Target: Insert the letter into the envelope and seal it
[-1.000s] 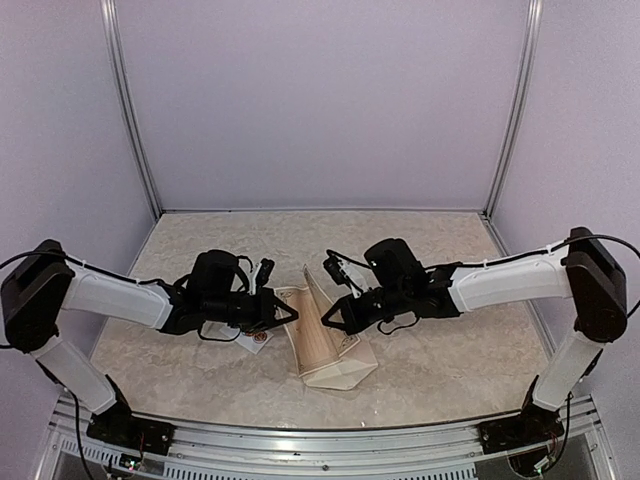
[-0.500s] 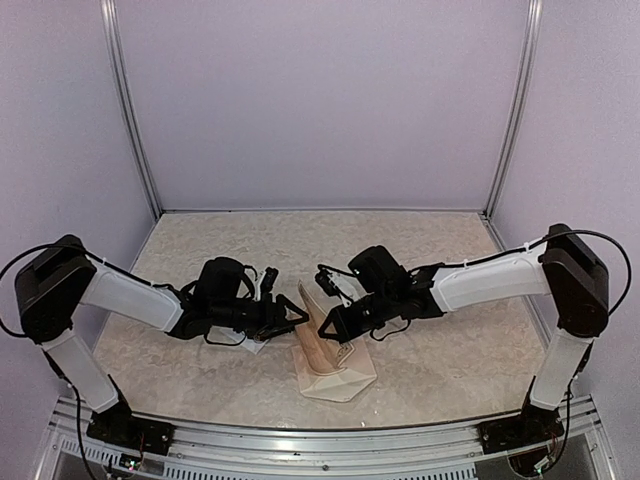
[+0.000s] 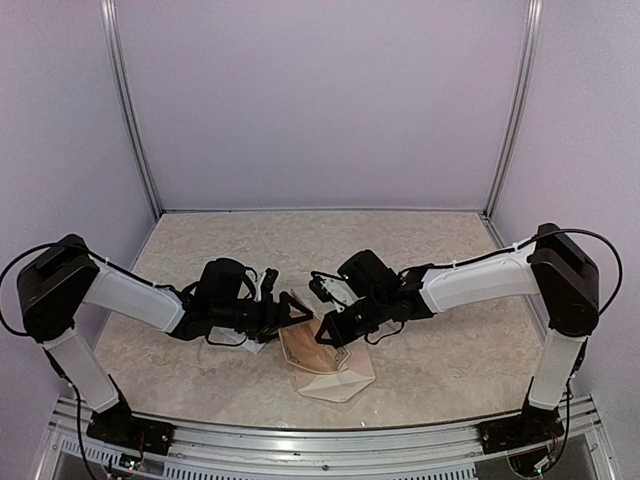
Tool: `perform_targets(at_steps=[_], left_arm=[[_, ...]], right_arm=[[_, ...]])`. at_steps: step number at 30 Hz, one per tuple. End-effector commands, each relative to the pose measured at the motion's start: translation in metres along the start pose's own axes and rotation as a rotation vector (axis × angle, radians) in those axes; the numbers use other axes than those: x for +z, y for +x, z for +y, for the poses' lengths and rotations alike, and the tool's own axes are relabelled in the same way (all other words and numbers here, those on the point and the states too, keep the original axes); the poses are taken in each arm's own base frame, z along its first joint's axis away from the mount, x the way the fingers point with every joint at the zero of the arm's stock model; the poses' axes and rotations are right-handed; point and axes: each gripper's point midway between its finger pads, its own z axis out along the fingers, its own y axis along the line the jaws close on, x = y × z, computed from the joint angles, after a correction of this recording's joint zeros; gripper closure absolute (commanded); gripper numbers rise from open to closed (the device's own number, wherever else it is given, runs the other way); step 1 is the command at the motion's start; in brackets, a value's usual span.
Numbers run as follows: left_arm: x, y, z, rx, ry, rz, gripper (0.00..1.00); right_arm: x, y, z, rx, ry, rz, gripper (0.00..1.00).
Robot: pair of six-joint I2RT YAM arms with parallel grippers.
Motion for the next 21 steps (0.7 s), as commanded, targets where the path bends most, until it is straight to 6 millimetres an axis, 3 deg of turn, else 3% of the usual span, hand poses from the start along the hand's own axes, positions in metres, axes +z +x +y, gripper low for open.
perform_targets(at_steps=[1,17,19,21], left_arm=[[-0.006,-0.006,-0.005,0.008,-0.011,-0.029,0.1],[-0.01,-0.021,0.016,-0.073,-0.085,-0.069,0.05],[-0.01,-0.021,0.023,-0.088,-0.102,-0.074,0.08],[-0.01,-0.02,0.029,-0.105,-0.115,-0.072,0.19]], right_arm=[[0.006,0.0,0.002,-0.02,0.033,0.018,0.97],[0.021,0.006,0.003,-0.062,0.12,0.07,0.96],[0.021,0.005,0.003,-0.067,0.125,0.069,0.96],[0.022,0.005,0.003,-0.073,0.132,0.074,0.96]])
